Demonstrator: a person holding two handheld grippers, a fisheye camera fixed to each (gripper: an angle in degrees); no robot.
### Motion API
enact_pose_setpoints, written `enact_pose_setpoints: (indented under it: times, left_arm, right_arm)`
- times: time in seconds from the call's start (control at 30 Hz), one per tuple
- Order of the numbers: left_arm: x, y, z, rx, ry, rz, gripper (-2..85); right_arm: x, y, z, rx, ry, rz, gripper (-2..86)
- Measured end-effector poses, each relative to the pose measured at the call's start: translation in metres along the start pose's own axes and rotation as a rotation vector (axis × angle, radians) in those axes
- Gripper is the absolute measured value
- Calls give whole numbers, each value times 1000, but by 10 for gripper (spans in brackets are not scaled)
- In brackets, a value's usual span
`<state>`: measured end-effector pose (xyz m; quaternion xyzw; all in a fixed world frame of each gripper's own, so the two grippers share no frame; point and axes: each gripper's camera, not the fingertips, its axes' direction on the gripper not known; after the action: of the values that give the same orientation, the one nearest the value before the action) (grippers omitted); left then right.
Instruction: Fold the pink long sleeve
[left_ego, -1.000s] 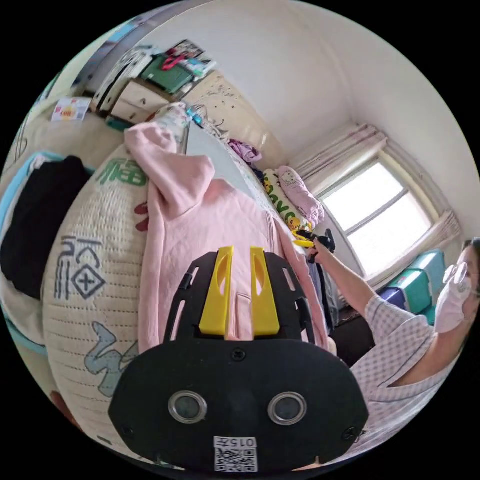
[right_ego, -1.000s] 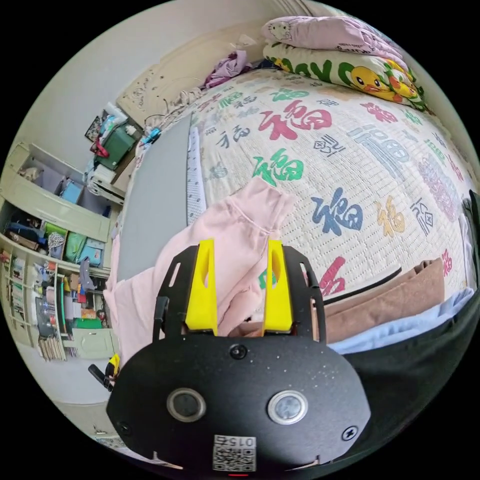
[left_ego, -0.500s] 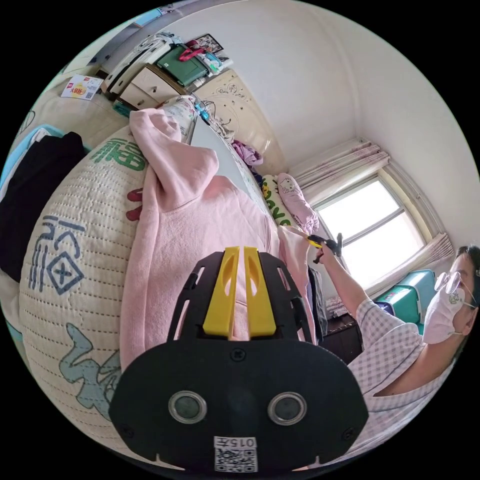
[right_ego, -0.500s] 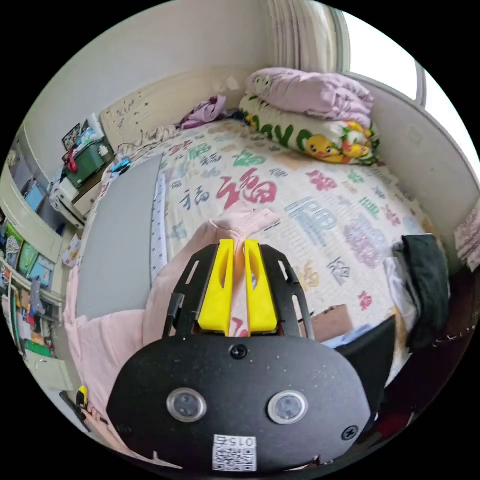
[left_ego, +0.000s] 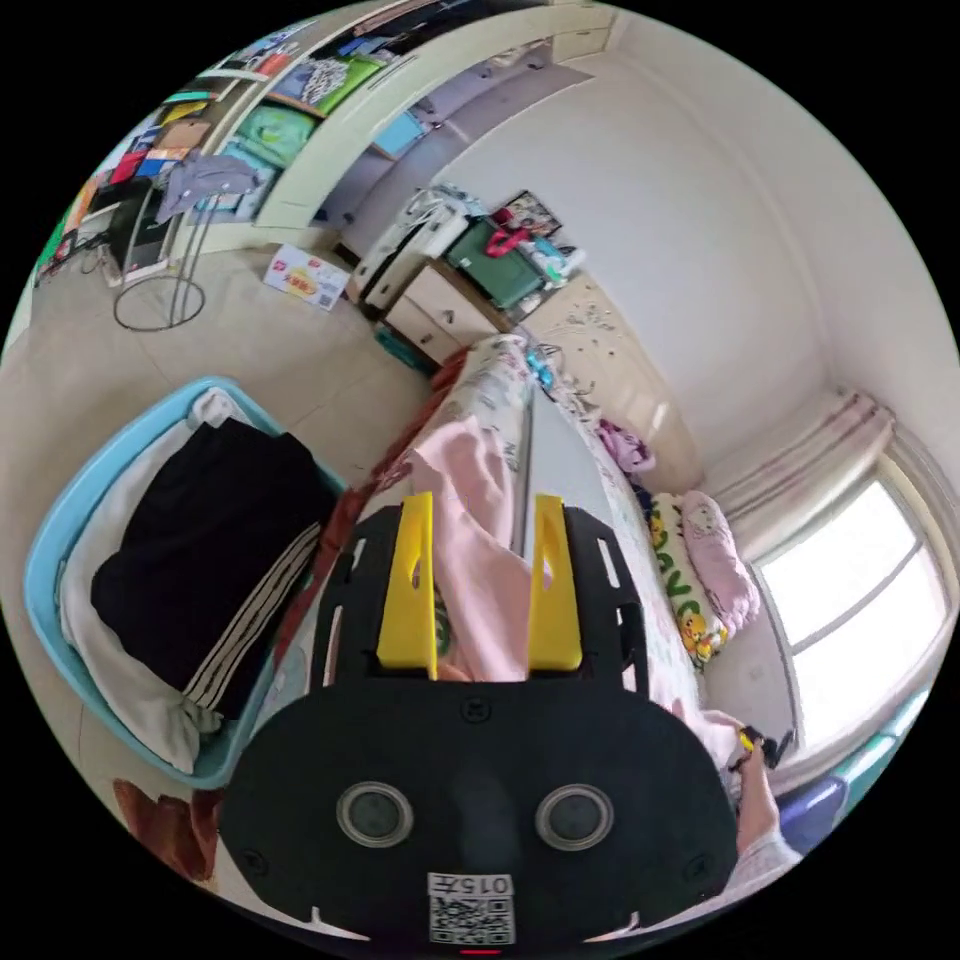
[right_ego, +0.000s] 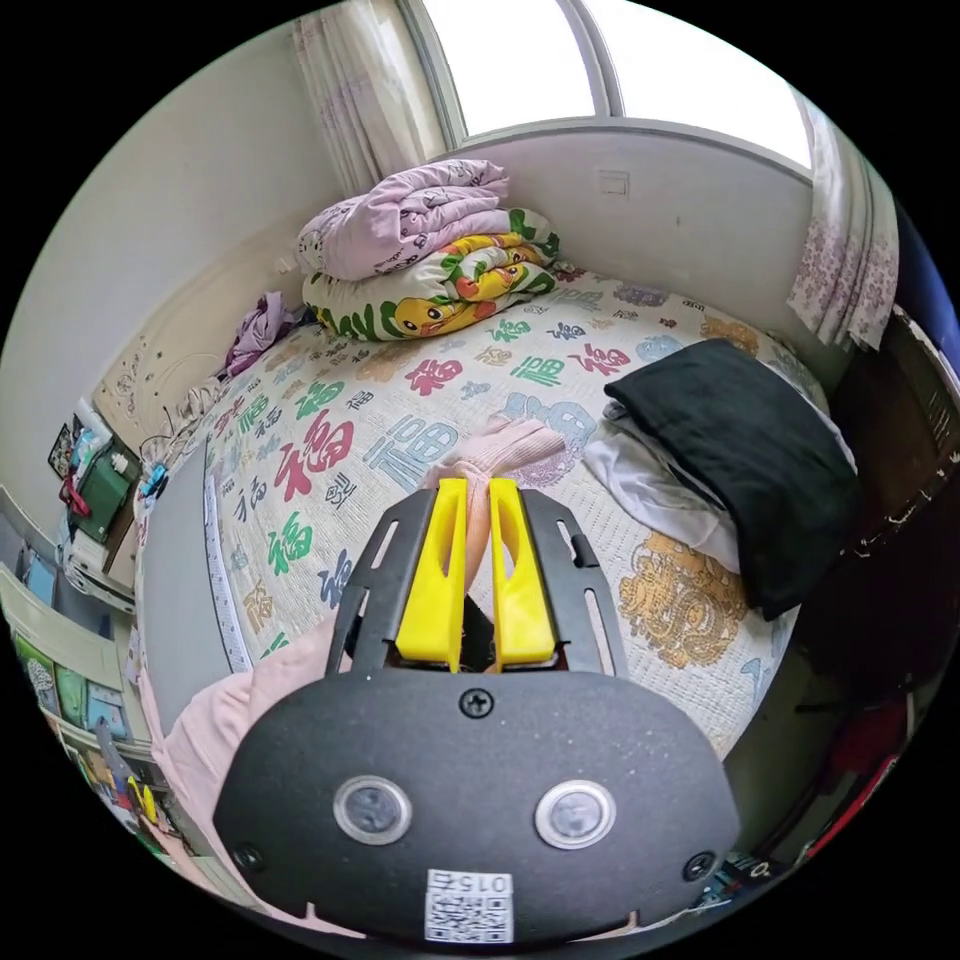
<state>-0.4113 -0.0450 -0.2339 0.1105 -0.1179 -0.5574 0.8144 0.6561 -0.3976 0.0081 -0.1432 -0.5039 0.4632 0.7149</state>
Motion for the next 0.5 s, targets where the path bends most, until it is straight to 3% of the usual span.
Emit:
enact_pose_setpoints:
  times: [0.2, 0.3, 0.37, 0.4, 0.43, 0.5]
  left_arm:
    - [-24, -12, 97, -184, 122, -191, 127]
    - [4, -3, 117, -224, 122, -111, 25]
    - [86, 15, 87, -10, -77, 289, 13]
    - [113, 24, 85, 3, -119, 430, 12]
    - [160, 47, 87, -26, -141, 647, 11]
    - [208, 82, 96, -202, -39, 835, 14]
  right_arm:
    - [-16, 26, -27, -10, 2, -81, 49]
    - [-31, 42, -48, 0, -31, -113, 49]
    - [-39, 51, -63, 19, -38, -138, 49]
    - [-43, 57, -73, 34, -35, -150, 49]
    - [-45, 60, -78, 40, -35, -155, 49]
    - [-55, 74, -90, 39, -29, -179, 48]
